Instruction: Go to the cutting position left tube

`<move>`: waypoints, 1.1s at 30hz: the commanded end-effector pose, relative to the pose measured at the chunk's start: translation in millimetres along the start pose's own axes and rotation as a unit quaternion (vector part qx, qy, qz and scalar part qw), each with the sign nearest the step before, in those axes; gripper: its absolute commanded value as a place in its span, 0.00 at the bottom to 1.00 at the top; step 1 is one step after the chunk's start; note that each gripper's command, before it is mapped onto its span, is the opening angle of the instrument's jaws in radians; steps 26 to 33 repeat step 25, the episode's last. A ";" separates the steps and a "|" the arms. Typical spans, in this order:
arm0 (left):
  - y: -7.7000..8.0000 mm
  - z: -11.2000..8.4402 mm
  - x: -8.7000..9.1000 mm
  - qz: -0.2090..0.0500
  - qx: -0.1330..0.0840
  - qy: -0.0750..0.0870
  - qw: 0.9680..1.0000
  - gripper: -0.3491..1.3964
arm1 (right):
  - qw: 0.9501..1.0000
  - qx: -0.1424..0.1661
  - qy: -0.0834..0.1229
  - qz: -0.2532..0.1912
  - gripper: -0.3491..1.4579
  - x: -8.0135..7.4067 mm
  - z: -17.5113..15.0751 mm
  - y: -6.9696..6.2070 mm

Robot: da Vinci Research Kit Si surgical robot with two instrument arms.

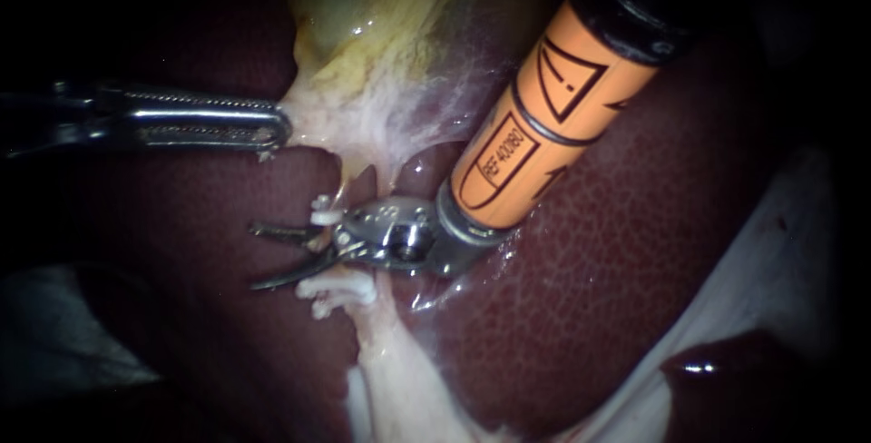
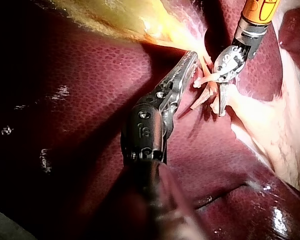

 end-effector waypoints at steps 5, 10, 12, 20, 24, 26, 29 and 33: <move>0.0 0.0 0.1 0.000 0.000 0.000 1.000 0.00 | 1.000 0.007 0.008 0.002 0.99 1.1 0.0 -1.3; 0.0 0.0 0.0 0.001 0.000 0.000 1.000 0.00 | 1.000 0.012 0.016 0.006 0.99 2.3 -0.1 -2.4; -0.1 0.0 0.0 0.001 0.000 0.000 1.000 0.00 | 1.000 0.014 0.018 0.006 0.99 2.6 -0.1 -2.7; -0.1 0.1 0.0 0.001 0.000 0.000 1.000 0.00 | 1.000 0.014 0.017 0.006 0.99 2.6 -0.2 -2.6; -0.2 0.2 0.0 0.001 0.000 0.000 1.000 0.00 | 1.000 0.014 0.017 0.006 0.99 2.5 -0.2 -2.6; -0.2 0.2 0.0 0.001 0.000 0.000 1.000 0.00 | 1.000 0.014 0.017 0.009 0.99 2.4 -0.2 -2.5; -0.2 0.2 0.0 0.001 0.000 0.000 1.000 0.00 | 1.000 0.014 0.017 0.009 0.99 2.4 -0.2 -2.5; -0.2 0.2 0.0 0.001 0.000 0.000 1.000 0.00 | 1.000 0.014 0.017 0.009 0.99 2.4 -0.2 -2.5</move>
